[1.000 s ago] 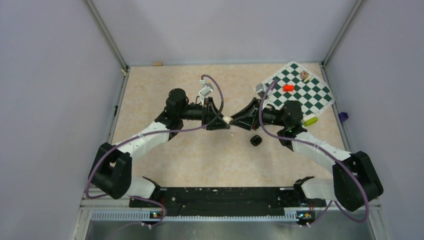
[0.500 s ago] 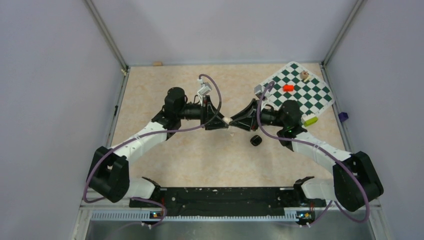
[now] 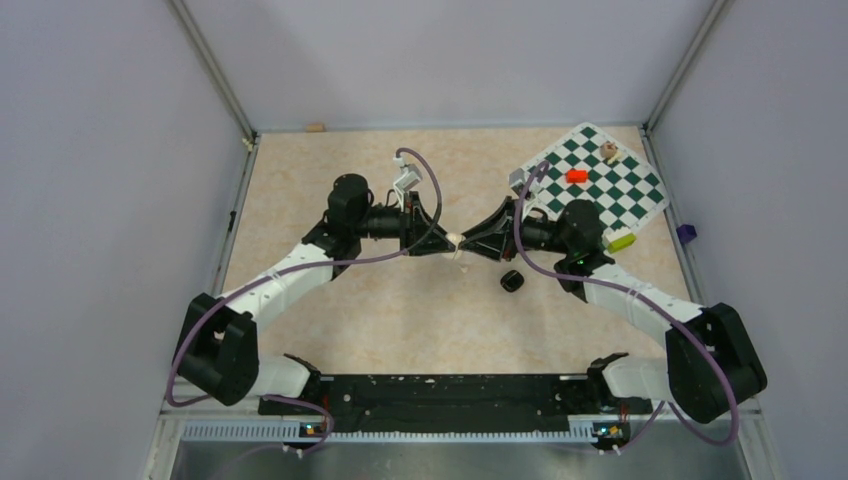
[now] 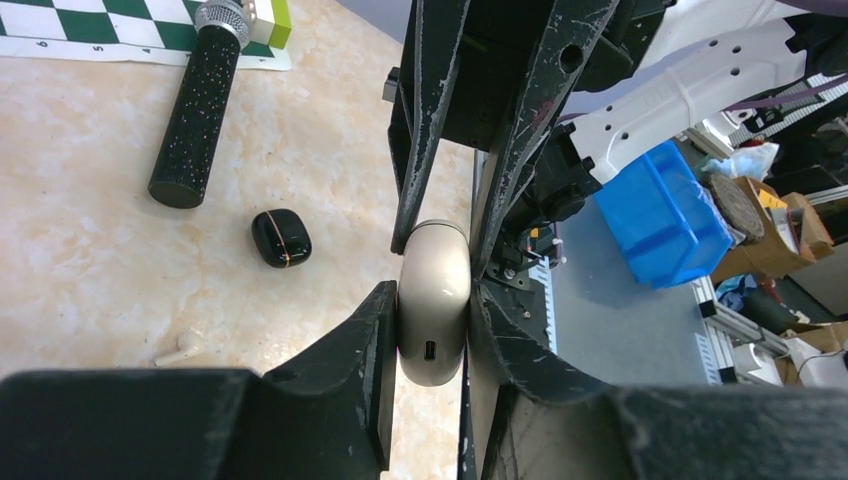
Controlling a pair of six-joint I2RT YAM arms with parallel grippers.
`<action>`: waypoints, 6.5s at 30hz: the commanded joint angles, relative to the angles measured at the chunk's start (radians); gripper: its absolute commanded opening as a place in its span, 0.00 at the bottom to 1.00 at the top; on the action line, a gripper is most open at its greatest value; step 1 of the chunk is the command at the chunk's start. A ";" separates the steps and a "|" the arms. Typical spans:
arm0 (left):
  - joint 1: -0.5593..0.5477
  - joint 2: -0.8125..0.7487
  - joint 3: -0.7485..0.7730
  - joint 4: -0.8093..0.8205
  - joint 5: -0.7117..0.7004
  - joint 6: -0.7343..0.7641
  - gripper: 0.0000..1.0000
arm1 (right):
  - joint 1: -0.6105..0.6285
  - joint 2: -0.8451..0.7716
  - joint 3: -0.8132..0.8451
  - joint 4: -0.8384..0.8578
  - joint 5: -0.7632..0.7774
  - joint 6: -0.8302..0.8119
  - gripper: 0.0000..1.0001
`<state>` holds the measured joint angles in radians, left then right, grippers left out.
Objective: Insert the wireless bluetooth earbuds into the charging case
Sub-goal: Open the charging case, then adjust the charging case.
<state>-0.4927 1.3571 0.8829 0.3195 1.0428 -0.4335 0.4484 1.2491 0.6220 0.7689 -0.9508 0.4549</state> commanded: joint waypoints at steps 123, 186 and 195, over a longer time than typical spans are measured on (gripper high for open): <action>0.096 -0.042 -0.140 0.532 0.035 -0.380 0.00 | 0.133 0.025 0.011 0.179 0.214 0.064 0.33; -0.053 -0.031 0.306 -0.827 -0.134 0.877 0.98 | 0.114 -0.047 0.270 -0.869 0.178 -0.759 0.00; -0.117 0.046 0.363 -0.881 -0.148 0.890 0.86 | 0.134 -0.037 0.250 -0.831 0.184 -0.737 0.00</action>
<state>-0.5922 1.3926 1.2034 -0.5457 0.8921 0.4301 0.5648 1.2243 0.8757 -0.1265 -0.7670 -0.2935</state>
